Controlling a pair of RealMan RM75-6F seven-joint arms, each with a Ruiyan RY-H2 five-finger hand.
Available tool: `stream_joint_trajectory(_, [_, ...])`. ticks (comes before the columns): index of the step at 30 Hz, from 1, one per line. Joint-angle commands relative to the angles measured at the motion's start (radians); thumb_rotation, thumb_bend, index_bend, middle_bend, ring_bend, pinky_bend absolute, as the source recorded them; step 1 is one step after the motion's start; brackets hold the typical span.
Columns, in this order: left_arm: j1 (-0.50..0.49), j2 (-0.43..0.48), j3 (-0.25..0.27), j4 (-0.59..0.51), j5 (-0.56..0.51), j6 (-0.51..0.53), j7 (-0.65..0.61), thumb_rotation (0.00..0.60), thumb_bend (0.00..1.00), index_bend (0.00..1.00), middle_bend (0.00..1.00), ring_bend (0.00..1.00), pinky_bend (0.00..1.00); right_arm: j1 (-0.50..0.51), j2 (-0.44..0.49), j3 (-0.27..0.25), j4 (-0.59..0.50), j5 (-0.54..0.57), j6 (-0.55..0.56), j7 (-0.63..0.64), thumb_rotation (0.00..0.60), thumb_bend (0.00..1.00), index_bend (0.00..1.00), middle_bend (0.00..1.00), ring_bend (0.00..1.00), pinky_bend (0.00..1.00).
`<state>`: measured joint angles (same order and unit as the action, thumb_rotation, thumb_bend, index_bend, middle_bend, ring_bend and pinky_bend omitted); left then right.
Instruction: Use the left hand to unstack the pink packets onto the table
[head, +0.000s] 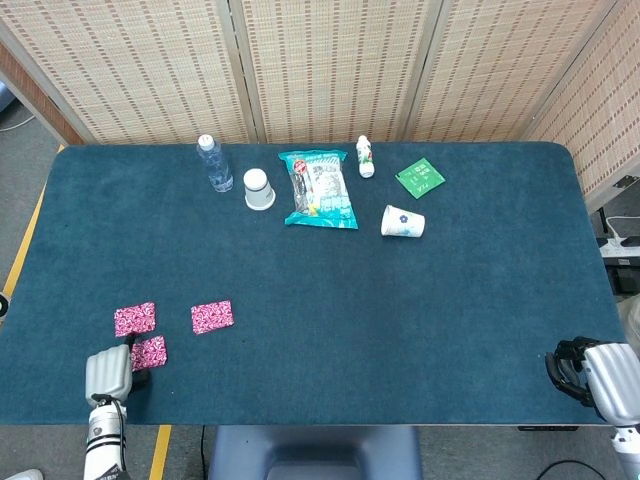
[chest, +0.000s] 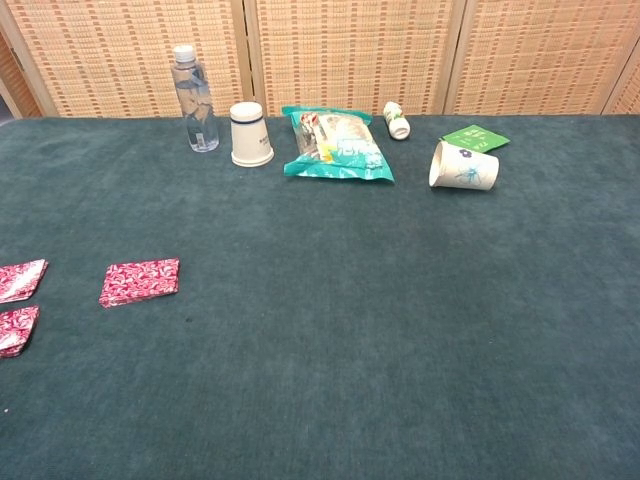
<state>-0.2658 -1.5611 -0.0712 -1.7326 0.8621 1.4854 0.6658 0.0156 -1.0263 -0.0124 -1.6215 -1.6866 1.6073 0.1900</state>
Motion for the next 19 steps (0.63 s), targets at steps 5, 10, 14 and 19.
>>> stream_joint_trajectory(5, [0.01,0.179,0.023,-0.101,0.356,0.06,-0.19,0.6,0.34,0.41,0.98,1.0,1.0,0.004,0.0,0.0,0.001,0.003,-0.01,-0.004,0.6,0.48,0.98,0.8,0.73,0.85])
stream_joint_trajectory(10, [-0.001,0.25,0.038,-0.021,0.424,-0.028,-0.357,0.6,0.34,0.41,0.69,0.77,0.82,0.003,-0.003,0.002,0.001,0.006,-0.007,-0.008,0.6,0.48,0.98,0.8,0.73,0.85])
stream_joint_trajectory(14, [0.012,0.26,0.051,0.053,0.493,-0.032,-0.48,0.6,0.34,0.33,0.45,0.49,0.53,0.004,-0.01,0.006,0.003,0.011,-0.008,-0.019,0.6,0.48,0.98,0.8,0.73,0.85])
stream_joint_trajectory(19, [0.032,0.246,0.067,0.129,0.548,-0.017,-0.54,0.6,0.34,0.3,0.4,0.42,0.48,0.004,-0.018,0.005,0.005,0.012,-0.013,-0.039,0.6,0.48,0.98,0.8,0.73,0.85])
